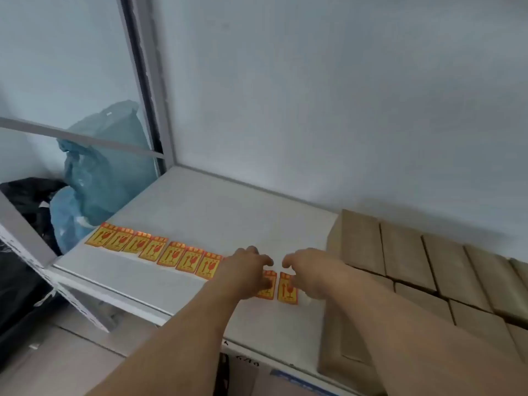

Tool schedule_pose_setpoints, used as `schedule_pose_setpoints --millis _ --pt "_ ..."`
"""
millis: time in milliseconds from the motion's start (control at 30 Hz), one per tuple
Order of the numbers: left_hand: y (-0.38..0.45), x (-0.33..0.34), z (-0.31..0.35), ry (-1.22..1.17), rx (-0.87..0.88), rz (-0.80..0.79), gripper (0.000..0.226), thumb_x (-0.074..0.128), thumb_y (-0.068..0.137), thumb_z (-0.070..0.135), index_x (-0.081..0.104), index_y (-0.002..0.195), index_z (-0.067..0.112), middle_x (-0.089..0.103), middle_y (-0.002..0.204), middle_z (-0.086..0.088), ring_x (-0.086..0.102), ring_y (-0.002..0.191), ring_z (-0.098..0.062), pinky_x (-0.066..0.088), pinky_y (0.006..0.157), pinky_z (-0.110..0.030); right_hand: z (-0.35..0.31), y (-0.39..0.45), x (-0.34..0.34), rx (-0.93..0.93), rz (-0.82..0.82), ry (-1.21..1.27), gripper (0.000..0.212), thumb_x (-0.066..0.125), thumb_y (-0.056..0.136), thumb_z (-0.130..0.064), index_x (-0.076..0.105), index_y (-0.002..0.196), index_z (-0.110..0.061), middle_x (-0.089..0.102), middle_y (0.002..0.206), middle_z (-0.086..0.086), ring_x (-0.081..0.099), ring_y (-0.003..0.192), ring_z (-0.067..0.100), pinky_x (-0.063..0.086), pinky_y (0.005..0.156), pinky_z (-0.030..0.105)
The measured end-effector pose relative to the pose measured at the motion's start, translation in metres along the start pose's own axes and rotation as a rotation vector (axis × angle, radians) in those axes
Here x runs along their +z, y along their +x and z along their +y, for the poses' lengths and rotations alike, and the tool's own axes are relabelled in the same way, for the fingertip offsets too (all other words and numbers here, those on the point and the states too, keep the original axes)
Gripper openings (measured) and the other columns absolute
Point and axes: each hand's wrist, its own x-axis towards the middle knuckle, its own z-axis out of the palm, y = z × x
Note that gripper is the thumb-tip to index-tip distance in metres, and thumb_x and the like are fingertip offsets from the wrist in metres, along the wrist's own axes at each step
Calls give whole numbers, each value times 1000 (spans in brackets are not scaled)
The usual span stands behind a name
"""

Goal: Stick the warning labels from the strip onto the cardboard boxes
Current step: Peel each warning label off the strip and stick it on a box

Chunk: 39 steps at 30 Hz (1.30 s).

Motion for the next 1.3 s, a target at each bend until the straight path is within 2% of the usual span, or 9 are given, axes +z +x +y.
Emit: schedule_pose_setpoints --millis 200,433,533,700,867,1067,1300 --pt "8 7 -5 66 1 21 44 62 87 41 54 130 35 48 125 1 44 112 -19 46 89 -37 -1 25 13 45 -67 -16 44 54 92 -16 50 133 -31 59 126 -2 57 112 19 49 84 30" --pt "9 11 -8 60 -7 46 42 64 86 43 56 127 36 48 122 2 44 109 -18 45 90 -38 5 35 21 50 23 28 27 52 94 -20 59 119 -28 62 115 -3 60 100 16 49 79 25" --pt "9 12 -7 47 -21 48 43 65 86 43 56 127 36 48 123 3 44 110 -18 45 90 -37 6 34 21 70 26 77 22 54 94 -21 59 116 -25 63 114 -2 61 99 16 53 84 27" --pt "8 13 -6 34 -24 60 42 65 86 42 56 127 35 48 122 3 44 109 -17 45 89 -35 5 33 24 64 -4 122 27 53 94 -18 59 118 -30 63 114 -4 61 97 14 49 76 22" --pt "9 14 -6 14 -32 62 43 66 86 41 56 127 35 48 123 3 43 111 -17 43 89 -35 4 31 24 71 3 132 30 54 94 -18 56 121 -31 62 116 -4 61 99 13 53 84 25" --pt "9 14 -6 21 -38 53 44 66 86 42 55 127 35 47 126 2 43 113 -19 43 92 -37 6 30 21 46 29 110 17 58 94 -24 63 110 -25 57 111 -1 60 95 15 50 78 21" --pt "9 14 -4 31 -47 43 46 67 85 41 53 128 35 46 127 1 42 116 -20 43 95 -39 4 18 17 23 32 175 11 47 98 -24 53 107 -24 58 106 -3 58 91 14 54 81 29"
